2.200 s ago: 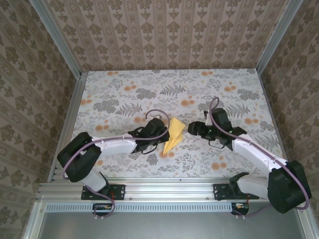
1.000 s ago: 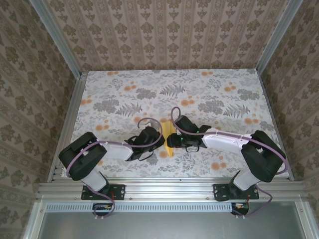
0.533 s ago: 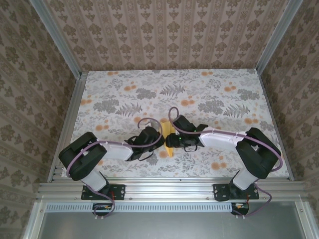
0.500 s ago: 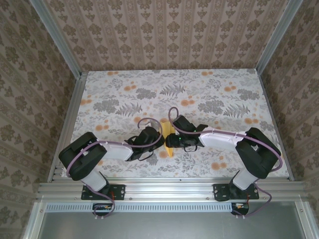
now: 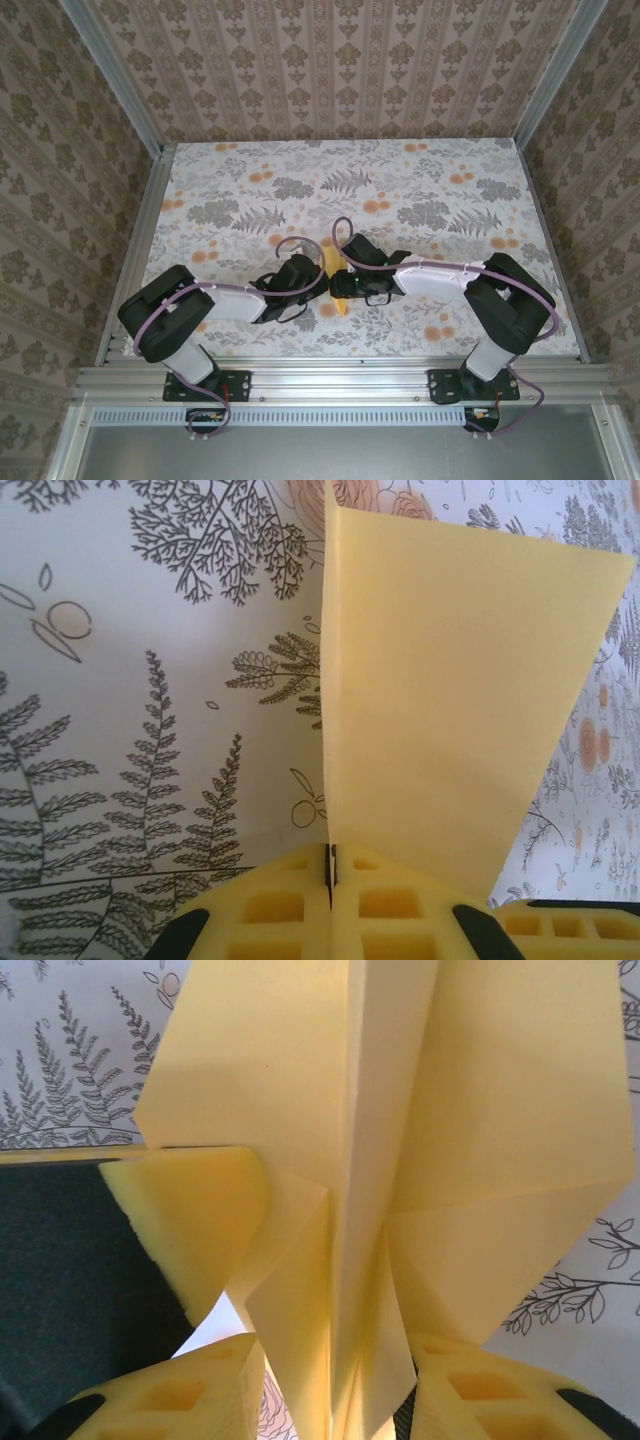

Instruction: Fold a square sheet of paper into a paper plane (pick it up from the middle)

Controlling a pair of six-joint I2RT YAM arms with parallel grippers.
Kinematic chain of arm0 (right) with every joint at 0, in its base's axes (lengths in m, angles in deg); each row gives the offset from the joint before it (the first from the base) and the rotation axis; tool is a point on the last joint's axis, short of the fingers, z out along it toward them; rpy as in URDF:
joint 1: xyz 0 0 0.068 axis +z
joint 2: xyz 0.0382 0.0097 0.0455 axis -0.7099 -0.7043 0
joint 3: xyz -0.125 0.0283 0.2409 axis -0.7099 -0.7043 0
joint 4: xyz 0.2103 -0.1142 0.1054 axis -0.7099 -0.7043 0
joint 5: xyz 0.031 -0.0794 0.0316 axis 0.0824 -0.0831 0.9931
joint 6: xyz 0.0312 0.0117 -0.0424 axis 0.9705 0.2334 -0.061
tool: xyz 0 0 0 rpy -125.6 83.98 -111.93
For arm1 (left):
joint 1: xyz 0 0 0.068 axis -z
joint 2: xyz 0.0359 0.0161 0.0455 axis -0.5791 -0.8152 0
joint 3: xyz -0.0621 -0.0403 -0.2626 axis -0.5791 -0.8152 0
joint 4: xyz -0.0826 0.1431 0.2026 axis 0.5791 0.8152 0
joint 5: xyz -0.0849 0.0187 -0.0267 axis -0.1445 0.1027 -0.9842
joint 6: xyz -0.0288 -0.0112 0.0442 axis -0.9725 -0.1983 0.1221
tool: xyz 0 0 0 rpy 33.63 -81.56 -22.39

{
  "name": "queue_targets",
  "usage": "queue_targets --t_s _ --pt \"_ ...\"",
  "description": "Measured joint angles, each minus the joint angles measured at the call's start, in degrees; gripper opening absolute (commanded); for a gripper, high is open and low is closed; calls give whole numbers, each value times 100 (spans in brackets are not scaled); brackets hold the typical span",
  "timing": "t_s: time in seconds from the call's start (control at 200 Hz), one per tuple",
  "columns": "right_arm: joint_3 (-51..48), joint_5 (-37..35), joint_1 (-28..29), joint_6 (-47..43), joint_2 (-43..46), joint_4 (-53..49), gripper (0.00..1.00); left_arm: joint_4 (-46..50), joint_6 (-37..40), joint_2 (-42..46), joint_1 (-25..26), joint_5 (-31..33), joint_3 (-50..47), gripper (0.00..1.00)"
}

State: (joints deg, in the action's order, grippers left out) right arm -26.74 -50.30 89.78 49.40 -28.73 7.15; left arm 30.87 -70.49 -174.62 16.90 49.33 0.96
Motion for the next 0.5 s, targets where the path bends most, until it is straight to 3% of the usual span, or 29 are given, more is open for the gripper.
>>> queue_targets --t_s 0.215,0.33,0.5 --pt "70 -15 35 0 -133 -17 38 33 2 0 -20 9 -37 0" --pt "85 -17 35 2 -188 -15 31 22 0 0 -22 4 -48 1" --pt "92 -109 48 24 -232 -44 16 -70 0 28 -22 -35 -48 12"
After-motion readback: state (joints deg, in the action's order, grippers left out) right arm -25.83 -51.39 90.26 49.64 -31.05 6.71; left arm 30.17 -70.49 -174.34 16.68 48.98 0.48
